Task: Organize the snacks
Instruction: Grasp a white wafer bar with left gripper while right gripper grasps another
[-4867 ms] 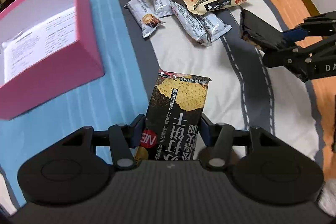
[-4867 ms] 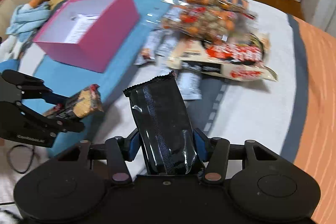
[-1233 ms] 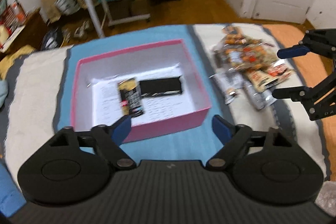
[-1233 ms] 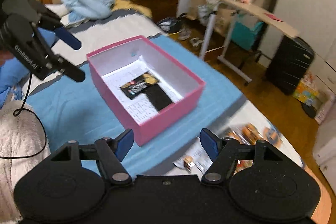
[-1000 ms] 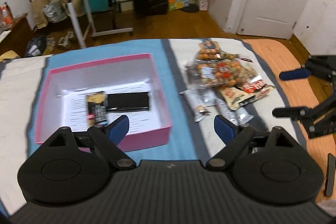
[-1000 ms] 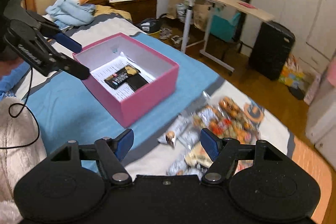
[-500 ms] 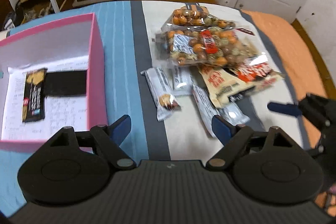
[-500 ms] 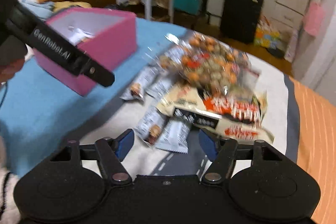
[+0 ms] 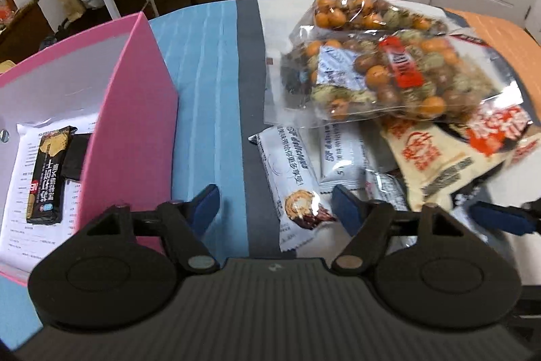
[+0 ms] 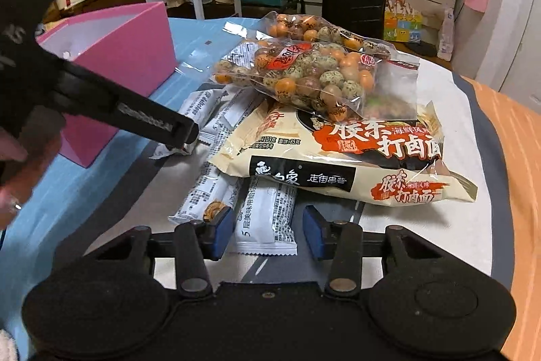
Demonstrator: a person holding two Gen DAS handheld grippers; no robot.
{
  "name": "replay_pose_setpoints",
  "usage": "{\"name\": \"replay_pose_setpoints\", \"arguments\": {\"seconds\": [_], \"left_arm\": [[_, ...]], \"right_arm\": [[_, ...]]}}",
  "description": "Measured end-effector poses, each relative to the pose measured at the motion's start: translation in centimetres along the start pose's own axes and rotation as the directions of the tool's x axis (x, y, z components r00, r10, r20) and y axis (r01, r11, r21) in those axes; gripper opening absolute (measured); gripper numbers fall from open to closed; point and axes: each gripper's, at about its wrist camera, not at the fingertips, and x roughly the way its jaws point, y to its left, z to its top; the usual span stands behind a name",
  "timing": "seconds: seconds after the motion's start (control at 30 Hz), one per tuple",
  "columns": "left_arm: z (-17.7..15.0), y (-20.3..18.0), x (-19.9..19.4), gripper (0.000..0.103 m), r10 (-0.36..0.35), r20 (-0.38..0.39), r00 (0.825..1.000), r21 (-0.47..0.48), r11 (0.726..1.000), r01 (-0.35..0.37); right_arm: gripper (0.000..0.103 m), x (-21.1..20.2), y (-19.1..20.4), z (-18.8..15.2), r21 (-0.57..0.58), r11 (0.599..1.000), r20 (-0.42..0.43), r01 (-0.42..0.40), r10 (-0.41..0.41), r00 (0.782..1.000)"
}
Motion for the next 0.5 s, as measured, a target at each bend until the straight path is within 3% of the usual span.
{"name": "replay_pose_setpoints", "arguments": {"seconds": [0.07, 0.1, 0.23, 0.4, 0.5], "left_arm": [[-0.4, 0.0, 0.5, 0.038, -0.017, -0.013, 1.0, 0.006, 1.0, 0.017], [-0.6, -0.1, 0.7, 0.035, -0.012, -0.024, 1.0, 0.014, 1.0, 0.013], [-0.8, 0.3, 1.4, 0.039, 0.015, -0.027, 1.0, 0.01, 1.0, -0.014], [-0.2, 1.6, 2.8, 0.043, 0.002, -0.029, 1.0, -0.07, 0.998, -0.004], [-0.2, 1.7, 3.0, 0.043, 0.003, -0.021, 1.0, -0.065, 0.998, -0.005]], "right_arm": [[0.043, 0.0, 0.4, -0.1, -0.001, 1.0, -0.009, 0.023, -0.023, 1.0], [0.041, 0.0, 0.6, -0.1, 0.001, 1.0, -0.011, 0.028, -0.028, 1.0], [0.041, 0.6, 1.0, 0.1, -0.007, 0.999, -0.03, 0.042, -0.042, 0.999], [0.04, 2.2, 0.3, 0.2, 0.021, 1.0, -0.028, 0.019, -0.019, 0.999], [0.035, 2.0, 1.1, 0.0, -0.031, 0.999, -0.009, 0.045, -0.045, 0.999]]}}
